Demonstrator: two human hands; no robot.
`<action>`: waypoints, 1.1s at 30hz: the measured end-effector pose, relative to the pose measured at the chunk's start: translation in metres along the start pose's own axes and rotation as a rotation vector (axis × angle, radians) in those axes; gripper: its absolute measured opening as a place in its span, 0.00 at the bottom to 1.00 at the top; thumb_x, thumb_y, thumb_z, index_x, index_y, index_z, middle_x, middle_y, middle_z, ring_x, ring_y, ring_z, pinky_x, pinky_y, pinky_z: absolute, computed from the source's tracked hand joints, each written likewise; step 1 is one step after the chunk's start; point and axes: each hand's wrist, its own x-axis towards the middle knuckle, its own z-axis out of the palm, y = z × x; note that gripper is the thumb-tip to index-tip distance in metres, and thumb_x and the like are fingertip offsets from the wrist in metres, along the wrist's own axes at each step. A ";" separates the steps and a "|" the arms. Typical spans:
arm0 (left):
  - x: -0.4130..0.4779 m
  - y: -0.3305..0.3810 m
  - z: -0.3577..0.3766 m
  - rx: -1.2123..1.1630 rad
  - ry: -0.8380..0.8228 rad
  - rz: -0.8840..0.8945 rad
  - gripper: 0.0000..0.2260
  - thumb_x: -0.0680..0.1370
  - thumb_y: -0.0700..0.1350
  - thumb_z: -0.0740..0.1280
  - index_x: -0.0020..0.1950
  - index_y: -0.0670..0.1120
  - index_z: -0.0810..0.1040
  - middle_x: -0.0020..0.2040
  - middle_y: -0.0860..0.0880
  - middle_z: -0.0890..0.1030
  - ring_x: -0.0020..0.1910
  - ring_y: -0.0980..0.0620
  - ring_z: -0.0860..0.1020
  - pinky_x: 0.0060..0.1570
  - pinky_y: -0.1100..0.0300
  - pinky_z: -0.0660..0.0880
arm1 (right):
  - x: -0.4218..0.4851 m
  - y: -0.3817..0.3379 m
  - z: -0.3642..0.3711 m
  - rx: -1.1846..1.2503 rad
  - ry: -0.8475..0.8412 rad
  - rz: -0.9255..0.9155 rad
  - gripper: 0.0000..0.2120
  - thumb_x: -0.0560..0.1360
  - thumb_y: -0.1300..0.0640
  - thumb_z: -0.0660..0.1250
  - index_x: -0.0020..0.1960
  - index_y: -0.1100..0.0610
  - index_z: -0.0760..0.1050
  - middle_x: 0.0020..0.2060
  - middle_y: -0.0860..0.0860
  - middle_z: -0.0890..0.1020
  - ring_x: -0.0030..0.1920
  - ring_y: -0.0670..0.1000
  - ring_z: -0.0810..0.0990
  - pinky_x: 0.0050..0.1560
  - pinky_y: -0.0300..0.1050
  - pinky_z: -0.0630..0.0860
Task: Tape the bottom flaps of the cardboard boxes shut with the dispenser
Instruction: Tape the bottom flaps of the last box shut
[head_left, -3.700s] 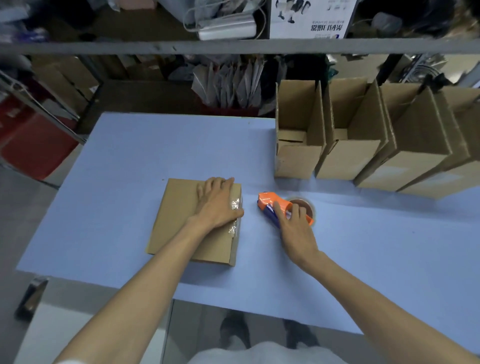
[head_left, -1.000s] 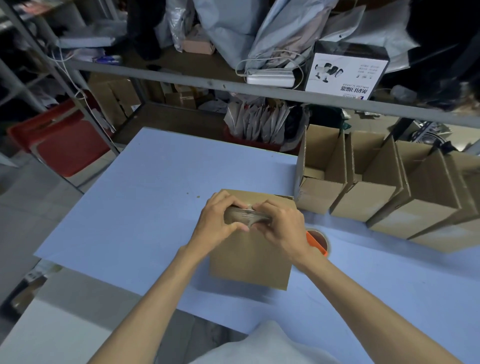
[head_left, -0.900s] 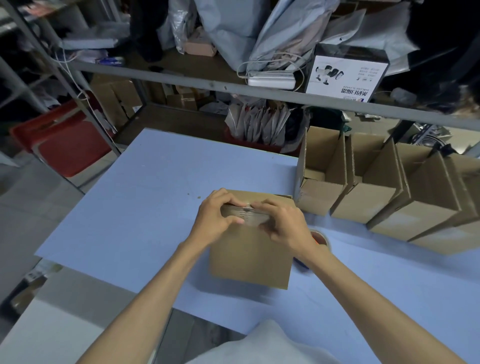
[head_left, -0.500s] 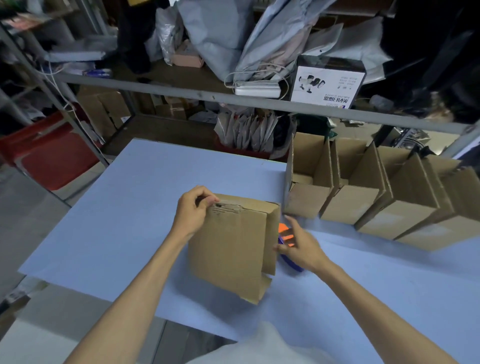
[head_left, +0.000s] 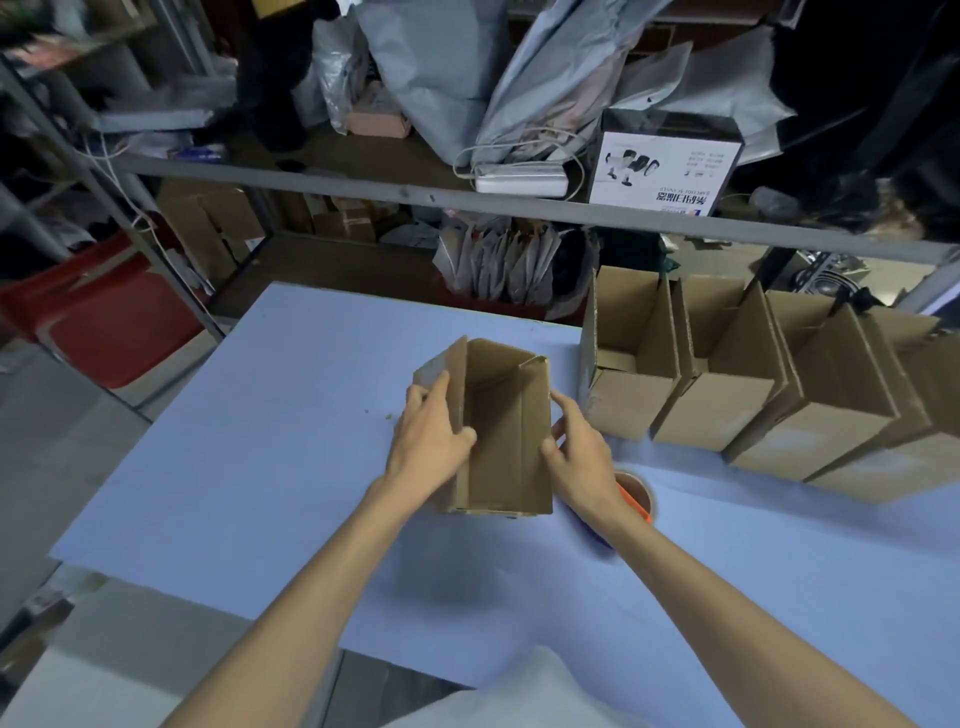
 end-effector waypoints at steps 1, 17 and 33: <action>0.005 0.002 -0.003 -0.009 0.036 -0.002 0.29 0.75 0.42 0.66 0.75 0.49 0.62 0.61 0.46 0.69 0.57 0.44 0.75 0.54 0.53 0.74 | 0.002 -0.004 0.000 -0.031 0.034 -0.009 0.26 0.77 0.62 0.58 0.73 0.51 0.61 0.43 0.50 0.77 0.43 0.52 0.76 0.44 0.52 0.75; 0.137 0.049 0.009 -0.179 -0.002 0.087 0.32 0.76 0.34 0.67 0.77 0.50 0.61 0.64 0.43 0.76 0.52 0.46 0.79 0.55 0.50 0.78 | 0.117 -0.028 -0.043 -0.519 0.102 -0.068 0.30 0.75 0.66 0.62 0.74 0.66 0.56 0.63 0.61 0.73 0.63 0.60 0.68 0.58 0.49 0.70; 0.185 0.051 0.046 -0.142 -0.127 0.051 0.32 0.78 0.32 0.63 0.78 0.51 0.57 0.63 0.41 0.75 0.46 0.49 0.77 0.52 0.55 0.76 | 0.164 0.002 -0.029 -0.733 0.049 -0.006 0.30 0.66 0.71 0.61 0.67 0.72 0.60 0.57 0.66 0.66 0.52 0.62 0.63 0.52 0.52 0.68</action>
